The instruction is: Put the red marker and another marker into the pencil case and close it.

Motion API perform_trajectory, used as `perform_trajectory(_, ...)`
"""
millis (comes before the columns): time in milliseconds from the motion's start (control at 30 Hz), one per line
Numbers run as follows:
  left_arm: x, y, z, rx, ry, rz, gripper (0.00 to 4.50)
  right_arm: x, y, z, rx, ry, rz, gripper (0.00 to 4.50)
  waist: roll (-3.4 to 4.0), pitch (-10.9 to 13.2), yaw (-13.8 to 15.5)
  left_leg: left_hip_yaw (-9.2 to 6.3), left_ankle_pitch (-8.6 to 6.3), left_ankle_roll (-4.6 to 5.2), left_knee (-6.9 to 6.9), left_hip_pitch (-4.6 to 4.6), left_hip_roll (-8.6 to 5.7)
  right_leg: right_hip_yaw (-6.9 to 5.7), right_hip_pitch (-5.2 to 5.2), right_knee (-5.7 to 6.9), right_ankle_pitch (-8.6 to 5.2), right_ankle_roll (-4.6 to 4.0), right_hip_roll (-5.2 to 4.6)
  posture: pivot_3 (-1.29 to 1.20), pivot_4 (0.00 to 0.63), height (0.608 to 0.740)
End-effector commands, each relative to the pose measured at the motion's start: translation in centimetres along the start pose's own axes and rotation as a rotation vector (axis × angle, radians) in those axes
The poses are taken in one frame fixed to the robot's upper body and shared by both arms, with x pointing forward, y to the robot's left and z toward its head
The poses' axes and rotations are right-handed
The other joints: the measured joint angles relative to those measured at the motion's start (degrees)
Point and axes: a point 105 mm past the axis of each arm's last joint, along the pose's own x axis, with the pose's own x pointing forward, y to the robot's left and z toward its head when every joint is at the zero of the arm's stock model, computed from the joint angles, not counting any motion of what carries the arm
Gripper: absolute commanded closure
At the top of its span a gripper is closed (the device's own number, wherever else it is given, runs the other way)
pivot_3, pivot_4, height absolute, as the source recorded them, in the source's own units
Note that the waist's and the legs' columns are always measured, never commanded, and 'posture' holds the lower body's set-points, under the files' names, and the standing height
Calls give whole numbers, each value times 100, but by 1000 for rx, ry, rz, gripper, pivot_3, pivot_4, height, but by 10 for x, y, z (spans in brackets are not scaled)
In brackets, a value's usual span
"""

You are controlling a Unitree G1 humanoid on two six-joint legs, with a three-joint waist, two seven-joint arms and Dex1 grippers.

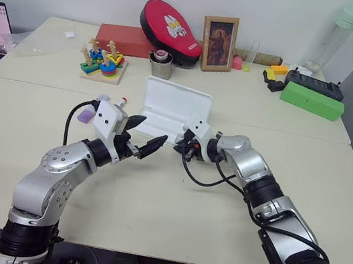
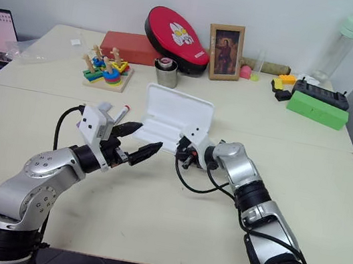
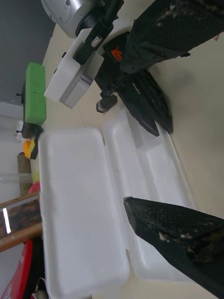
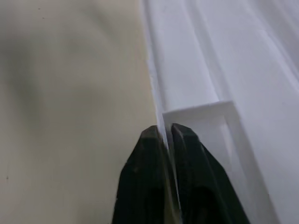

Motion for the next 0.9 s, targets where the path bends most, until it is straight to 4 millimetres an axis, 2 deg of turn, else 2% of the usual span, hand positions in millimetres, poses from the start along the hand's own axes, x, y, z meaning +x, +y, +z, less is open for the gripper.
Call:
perform_trajectory(33, -4, 6, 11, 23, -40, 21, 0, -2, 0, 8, -21, -29, 2, 4477, 0, 0, -1, 0, 0, 0, 0, 0, 0, 0, 0, 1, 0, 0, 0, 0, 150, 740)
perform_trajectory(133, -9, 10, 11, 20, -35, 42, 0, -5, 8, 17, -62, -91, 42, 4477, 0, 0, -1, 0, 0, 0, 0, 0, 0, 0, 0, 1, 0, 0, 0, 0, 150, 740)
perform_trajectory(233, -24, 20, 7, 14, -10, 88, 0, -17, 35, 23, -159, -148, 174, 4477, 1, 0, -1, 0, 0, 0, -2, 0, 0, 0, -1, -1, 0, 0, 0, 0, 150, 740)
perform_trajectory(300, -31, 22, 5, 10, 0, 102, 0, -23, 45, 24, -185, -166, 217, 4477, 1, 1, -1, 0, 0, 0, -6, -1, 0, 0, -4, -1, -1, 0, 0, 0, 150, 740)
perform_trajectory(500, -54, 24, -3, -1, 53, 130, 0, -32, 74, 6, -247, -125, 322, 4477, 2, 1, 0, -1, 0, 0, -3, -1, 1, -1, -4, 1, -1, 0, 0, 0, 150, 740)
perform_trajectory(700, -61, 20, -4, -13, 68, 129, 0, -22, 83, -6, -249, -67, 332, 4477, 1, 1, 0, -1, 0, 0, -1, 0, 1, 1, -4, -1, -2, 2, 1, 0, 150, 740)
perform_trajectory(833, -69, 30, -5, -29, 79, 193, 0, -18, 84, -12, -247, -31, 320, 4477, 1, 1, 1, 0, 0, -1, -1, 0, 1, 1, -3, -2, -2, 1, 0, 0, 150, 740)
perform_trajectory(900, -75, 37, -9, -40, 104, 237, 0, -19, 83, -8, -248, -47, 315, 4083, 1, 1, 0, -1, 0, 0, -1, 1, 1, 1, -3, -1, -2, 1, 1, 0, 150, 740)
